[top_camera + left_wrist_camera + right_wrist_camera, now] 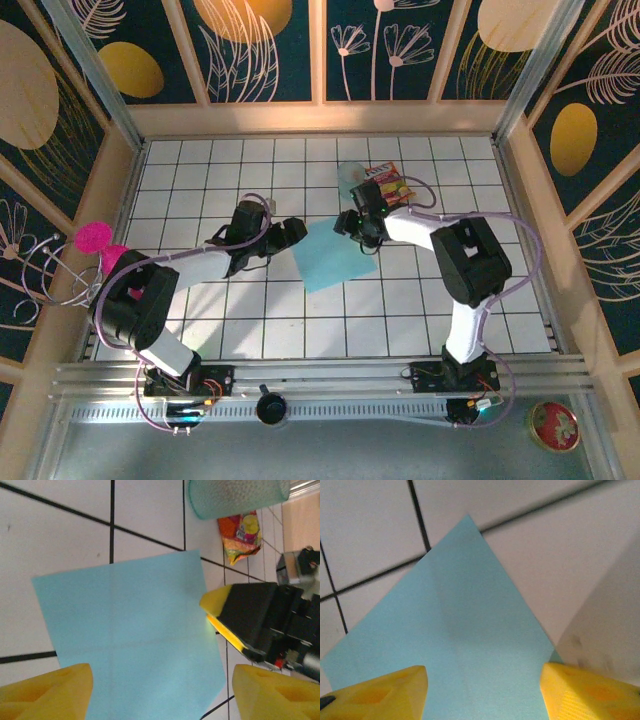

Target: Fold a paper plane with a square sheet of paper (pick it up from the middle)

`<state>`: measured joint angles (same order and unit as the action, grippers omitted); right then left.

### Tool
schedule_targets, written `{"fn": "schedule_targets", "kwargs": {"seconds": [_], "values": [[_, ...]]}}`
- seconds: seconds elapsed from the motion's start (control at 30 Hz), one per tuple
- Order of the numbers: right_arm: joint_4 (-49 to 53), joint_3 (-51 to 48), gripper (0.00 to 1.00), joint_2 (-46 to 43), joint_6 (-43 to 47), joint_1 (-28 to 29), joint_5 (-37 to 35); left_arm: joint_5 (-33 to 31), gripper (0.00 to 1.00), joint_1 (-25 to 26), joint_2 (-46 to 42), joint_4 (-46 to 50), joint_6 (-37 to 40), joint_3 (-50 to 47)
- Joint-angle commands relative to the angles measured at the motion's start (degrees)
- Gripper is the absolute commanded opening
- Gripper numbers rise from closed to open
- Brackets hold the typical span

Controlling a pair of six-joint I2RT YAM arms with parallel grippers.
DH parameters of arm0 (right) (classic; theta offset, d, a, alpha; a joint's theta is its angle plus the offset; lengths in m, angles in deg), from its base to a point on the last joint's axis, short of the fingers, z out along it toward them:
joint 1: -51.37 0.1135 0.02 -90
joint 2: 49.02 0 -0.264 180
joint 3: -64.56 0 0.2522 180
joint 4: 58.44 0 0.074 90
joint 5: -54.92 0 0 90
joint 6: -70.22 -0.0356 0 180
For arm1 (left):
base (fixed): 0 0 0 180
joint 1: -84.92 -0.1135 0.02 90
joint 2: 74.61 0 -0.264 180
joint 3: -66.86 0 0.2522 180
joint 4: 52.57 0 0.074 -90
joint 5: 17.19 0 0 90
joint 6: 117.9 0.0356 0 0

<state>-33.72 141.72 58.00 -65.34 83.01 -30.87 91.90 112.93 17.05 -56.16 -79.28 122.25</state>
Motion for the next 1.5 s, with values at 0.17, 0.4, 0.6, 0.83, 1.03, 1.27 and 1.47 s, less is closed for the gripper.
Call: {"fn": "schedule_targets", "kwargs": {"seconds": [0.17,0.4,0.6,0.83,1.03,1.27,1.47], "values": [[0.16,-6.62,0.64,-9.40,-21.54,3.25,-1.69,-1.33,0.63,4.08,-0.60,4.05,-1.48,-0.33],[-5.20,-8.61,0.60,-12.04,-5.41,0.02,5.85,-2.98,0.58,6.16,-1.27,5.16,-3.47,-2.85],[-2.27,-7.58,0.57,-9.12,1.30,0.01,7.93,-3.62,0.55,6.25,1.76,5.33,-2.95,-1.63],[-3.02,-7.54,0.57,-7.69,2.18,0.03,9.23,-7.57,0.55,6.22,5.83,11.22,2.67,2.23],[-3.32,-7.43,0.57,-7.14,3.42,-1.82,9.63,-9.82,0.55,6.25,10.16,16.13,7.70,6.82],[0.81,-5.33,0.55,-4.56,5.41,-2.28,9.67,-11.52,0.57,6.15,11.97,19.57,13.73,11.60],[1.07,-5.48,0.52,-4.45,5.91,-2.37,10.53,-8.21,0.59,6.14,9.50,19.50,11.78,12.92]]}}
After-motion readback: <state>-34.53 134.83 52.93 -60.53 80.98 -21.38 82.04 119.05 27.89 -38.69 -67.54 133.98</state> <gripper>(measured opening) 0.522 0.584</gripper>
